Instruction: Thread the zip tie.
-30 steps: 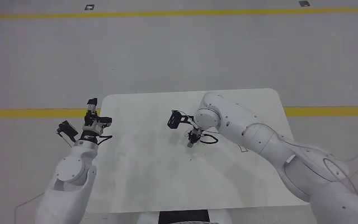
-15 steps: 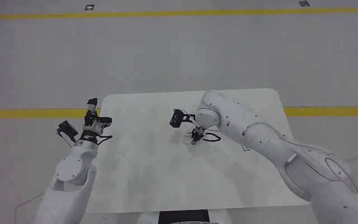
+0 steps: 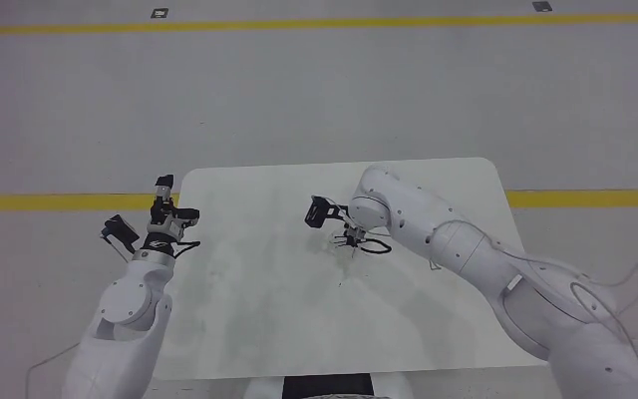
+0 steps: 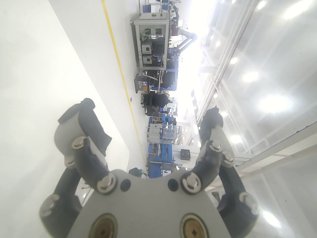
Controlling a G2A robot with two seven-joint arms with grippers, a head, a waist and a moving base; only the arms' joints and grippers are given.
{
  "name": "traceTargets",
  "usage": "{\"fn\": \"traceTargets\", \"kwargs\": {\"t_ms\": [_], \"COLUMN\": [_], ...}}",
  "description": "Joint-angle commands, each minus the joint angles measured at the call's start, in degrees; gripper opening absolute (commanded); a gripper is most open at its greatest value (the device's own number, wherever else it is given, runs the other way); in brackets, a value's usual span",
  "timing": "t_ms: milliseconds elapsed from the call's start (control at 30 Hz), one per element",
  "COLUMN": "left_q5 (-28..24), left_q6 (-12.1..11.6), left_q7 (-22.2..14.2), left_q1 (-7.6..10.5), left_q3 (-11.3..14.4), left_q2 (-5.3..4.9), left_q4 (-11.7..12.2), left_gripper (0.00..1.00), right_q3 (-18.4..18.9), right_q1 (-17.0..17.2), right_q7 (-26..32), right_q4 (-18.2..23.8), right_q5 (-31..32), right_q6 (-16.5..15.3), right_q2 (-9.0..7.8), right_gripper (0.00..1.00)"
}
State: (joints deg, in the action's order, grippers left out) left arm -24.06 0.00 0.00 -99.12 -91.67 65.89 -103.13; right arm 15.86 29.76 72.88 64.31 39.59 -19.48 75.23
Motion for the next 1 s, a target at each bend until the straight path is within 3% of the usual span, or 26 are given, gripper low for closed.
{"fn": "traceTargets", "kwargs": {"t_ms": [0, 167, 367, 967], "left_q5": [0.00, 0.00, 0.00, 0.00], "left_q6": [0.00, 0.00, 0.00, 0.00], "left_q7": [0.00, 0.00, 0.00, 0.00], "left_q1": [0.00, 0.00, 0.00, 0.00], "left_q3": [0.00, 0.00, 0.00, 0.00], "left_q2": [0.00, 0.00, 0.00, 0.00], "left_q4": [0.00, 0.00, 0.00, 0.00], "left_gripper": [1.00, 1.00, 1.00, 1.00], "right_q3": [0.04, -0.08, -0.51, -2.40], "right_q1": [0.21, 0.87, 1.48, 1.01], "right_q7": [-0.54, -2.39, -5.90, -9.40], "right_q4": [-0.54, -2.30, -5.76, -16.96], "right_q5": [0.44, 1.75, 3.77, 7.56], "right_q6": [0.00, 0.00, 0.02, 0.00], "right_q2": [0.18, 0.93, 2.35, 8.69], "right_gripper": [0.16, 0.21, 0.15, 0.15]}}
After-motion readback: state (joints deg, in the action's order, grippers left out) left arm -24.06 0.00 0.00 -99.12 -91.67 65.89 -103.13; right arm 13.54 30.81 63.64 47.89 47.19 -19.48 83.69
